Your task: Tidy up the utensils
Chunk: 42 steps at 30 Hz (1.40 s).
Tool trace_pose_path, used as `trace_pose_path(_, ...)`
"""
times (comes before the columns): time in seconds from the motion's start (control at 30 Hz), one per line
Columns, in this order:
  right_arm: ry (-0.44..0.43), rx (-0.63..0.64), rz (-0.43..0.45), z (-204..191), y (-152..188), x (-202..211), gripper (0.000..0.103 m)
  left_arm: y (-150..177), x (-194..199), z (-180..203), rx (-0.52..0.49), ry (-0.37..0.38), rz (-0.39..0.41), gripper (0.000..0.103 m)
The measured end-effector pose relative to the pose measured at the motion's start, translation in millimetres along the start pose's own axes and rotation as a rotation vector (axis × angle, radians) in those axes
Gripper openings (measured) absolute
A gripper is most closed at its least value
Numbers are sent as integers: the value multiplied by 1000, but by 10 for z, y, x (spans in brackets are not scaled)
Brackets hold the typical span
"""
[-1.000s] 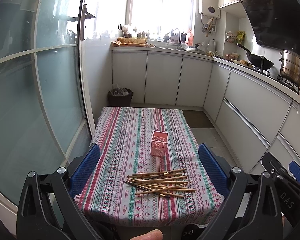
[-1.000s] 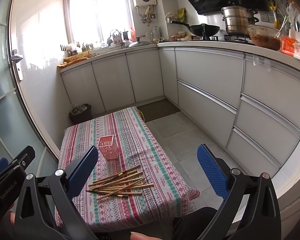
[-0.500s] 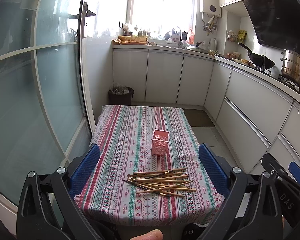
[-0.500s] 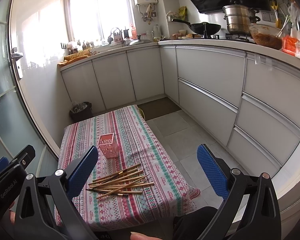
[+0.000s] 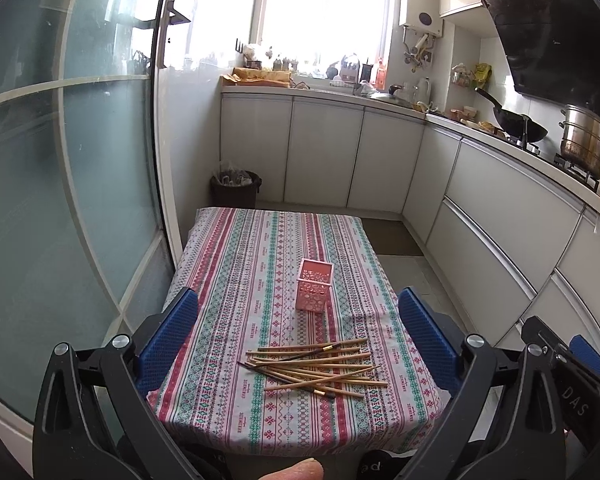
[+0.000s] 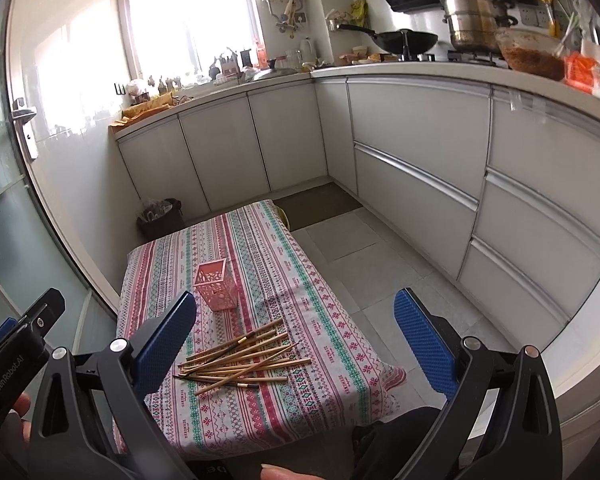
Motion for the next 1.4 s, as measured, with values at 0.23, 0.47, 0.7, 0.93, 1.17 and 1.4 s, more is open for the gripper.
trace_pose_path(0.23,-37,-217,-180,514,58,-765,96,190,-1120,565,-469,243,-149,96)
trace_pose_path(0.47,32,-263,-381,885,411,-1791,96,745,-2424,857,-537,497,-420,96)
trace_pose_path(0.7,105,-296,-409,1171,524,-2477,96,1222,-3068,1311,-878,684,-548,79)
trace_pose_path(0.93,88,-268,-498,1130,592,-2822,96,1582,-3597,1239,-939,772,-711,55)
trace_pose_path(1.17,88,-276,-513,1106,565,-2906,96,1604,-3800,1189,-954,830,-775,39)
trace_pose_path(1.4,97,-266,-534,1053,607,-2962,96,1498,-3895,1289,-1017,802,-771,9)
Point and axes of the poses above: each gripper's, at about its wrist camera, not at the fingertips, and x roughly against the way its jaws point, z to its right, y to its underside, the point moved 4 cm from there along -x, roughly the way its jaws point, and after that the axes turned 14 degrees about -x, right-handed, at the moved point
